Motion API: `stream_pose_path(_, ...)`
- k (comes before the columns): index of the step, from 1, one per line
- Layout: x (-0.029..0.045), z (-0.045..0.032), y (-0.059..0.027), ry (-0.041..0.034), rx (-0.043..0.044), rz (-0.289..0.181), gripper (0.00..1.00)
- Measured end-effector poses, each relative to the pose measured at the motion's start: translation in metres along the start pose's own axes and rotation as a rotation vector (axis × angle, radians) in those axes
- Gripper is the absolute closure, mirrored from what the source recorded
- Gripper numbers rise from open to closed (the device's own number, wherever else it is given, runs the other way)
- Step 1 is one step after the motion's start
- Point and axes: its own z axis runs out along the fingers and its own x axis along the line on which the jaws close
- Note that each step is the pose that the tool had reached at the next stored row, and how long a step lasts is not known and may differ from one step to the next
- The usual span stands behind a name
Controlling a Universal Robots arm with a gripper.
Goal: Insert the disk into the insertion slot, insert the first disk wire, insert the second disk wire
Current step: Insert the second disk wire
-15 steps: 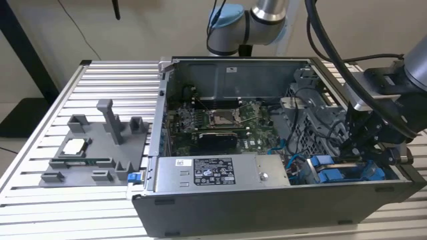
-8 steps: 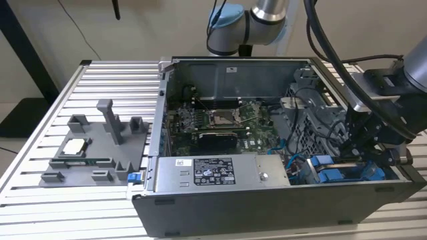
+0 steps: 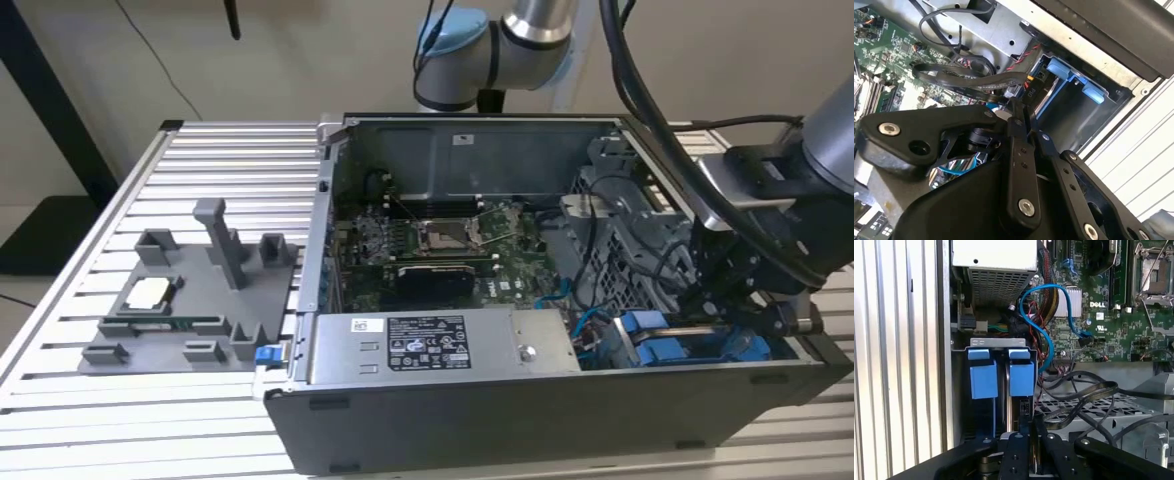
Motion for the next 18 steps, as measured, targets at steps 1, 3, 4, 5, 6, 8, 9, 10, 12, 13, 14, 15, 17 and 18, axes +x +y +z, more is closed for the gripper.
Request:
stream_pose_path(1, 0.0, 0.0001, 0.0, -0.0002, 0.0, 0.0, 0.84)
stream_pose_path(3, 0.0001, 0.001, -0.0002, -0.0024, 0.0002, 0.0, 0.83)
stream_pose_path(4, 0.0001, 0.0009, -0.0002, -0.0019, 0.0, 0.0, 0.77)
stream_pose_path(5, 0.0, 0.0005, -0.0001, -0.0011, -0.0002, 0.0, 0.77)
stream_pose_path(6, -0.0001, -0.0008, -0.0001, -0.0017, -0.0006, 0.0, 0.7)
stream_pose_path(8, -0.0008, -0.0061, 0.0, -0.0039, -0.0021, 0.0, 0.7)
stream_pose_path(9, -0.0013, -0.009, 0.0, -0.0048, -0.0027, 0.001, 0.7)
stream_pose_path(10, -0.0019, -0.0123, -0.0001, -0.0047, -0.0034, 0.001, 0.7)
stream_pose_path(12, -0.0028, -0.0168, -0.0002, -0.0051, -0.0041, 0.001, 0.7)
stream_pose_path(13, -0.003, -0.018, -0.0002, -0.005, -0.0041, 0.001, 0.7)
stream_pose_path(14, -0.0031, -0.019, -0.0002, -0.0052, -0.0041, 0.001, 0.7)
stream_pose_path(15, -0.0033, -0.02, -0.0002, -0.0051, -0.0041, 0.001, 0.7)
stream_pose_path(17, -0.0035, -0.0211, -0.0002, -0.0054, -0.0042, 0.001, 0.7)
stream_pose_path(18, -0.0036, -0.0215, -0.0002, -0.0053, -0.0041, 0.001, 0.7)
